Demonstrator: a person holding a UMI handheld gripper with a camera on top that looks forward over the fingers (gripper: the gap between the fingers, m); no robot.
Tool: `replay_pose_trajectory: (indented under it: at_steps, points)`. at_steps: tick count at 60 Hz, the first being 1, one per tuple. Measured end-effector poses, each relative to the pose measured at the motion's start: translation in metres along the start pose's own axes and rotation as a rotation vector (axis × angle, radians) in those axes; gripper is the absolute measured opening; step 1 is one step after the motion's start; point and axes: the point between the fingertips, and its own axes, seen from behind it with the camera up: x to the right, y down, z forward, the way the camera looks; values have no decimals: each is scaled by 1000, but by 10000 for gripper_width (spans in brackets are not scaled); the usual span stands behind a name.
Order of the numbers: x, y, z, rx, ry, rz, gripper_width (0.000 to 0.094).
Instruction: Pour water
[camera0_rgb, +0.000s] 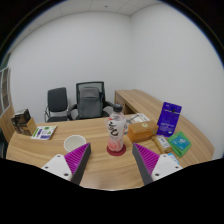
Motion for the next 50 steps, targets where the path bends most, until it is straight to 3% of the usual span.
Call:
replay_pose_trajectory:
  at_steps: [25,50]
  points:
    - [-48,39,-252,-45,-19,-56,857]
    - [-47,42,-319,-10,-10,-59,857]
